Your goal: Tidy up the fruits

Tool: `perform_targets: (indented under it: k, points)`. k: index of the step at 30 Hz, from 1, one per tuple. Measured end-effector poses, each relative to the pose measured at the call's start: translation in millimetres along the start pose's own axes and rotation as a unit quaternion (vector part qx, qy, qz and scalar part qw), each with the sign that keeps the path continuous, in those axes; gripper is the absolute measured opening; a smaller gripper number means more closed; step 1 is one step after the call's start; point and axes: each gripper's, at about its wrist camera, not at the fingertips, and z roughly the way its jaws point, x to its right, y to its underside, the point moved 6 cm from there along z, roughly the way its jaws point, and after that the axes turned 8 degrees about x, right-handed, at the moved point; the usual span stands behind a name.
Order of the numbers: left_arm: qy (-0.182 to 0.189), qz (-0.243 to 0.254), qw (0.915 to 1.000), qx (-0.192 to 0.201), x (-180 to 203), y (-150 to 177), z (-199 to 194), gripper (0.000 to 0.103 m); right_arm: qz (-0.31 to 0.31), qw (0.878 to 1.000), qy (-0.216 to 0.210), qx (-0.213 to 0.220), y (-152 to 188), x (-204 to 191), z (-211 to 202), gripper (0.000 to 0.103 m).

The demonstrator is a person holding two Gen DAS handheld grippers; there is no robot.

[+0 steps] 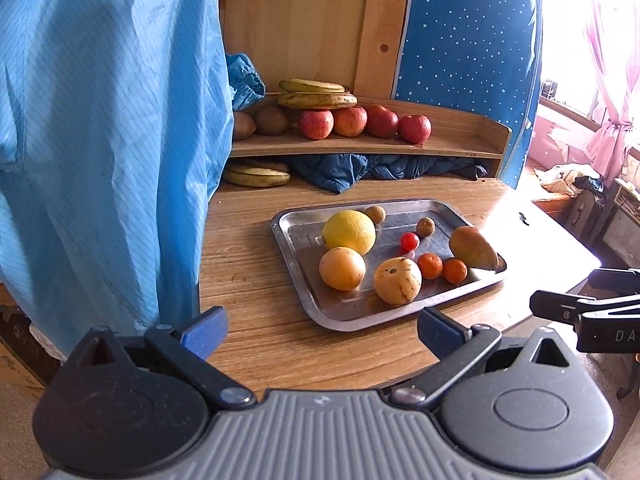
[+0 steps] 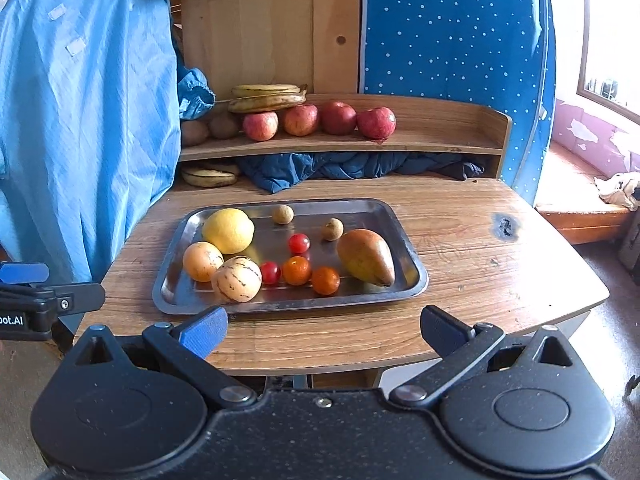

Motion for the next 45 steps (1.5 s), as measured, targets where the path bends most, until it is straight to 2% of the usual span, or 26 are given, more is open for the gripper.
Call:
perform_targets:
  k: [45]
  points:
    - [-0.003,0.003,1.0000,-0.003,6.7,3.1,-2.8,0.103,0.002,1.000,0.005,-0.002,3.5,3.5,-4.4,0.102]
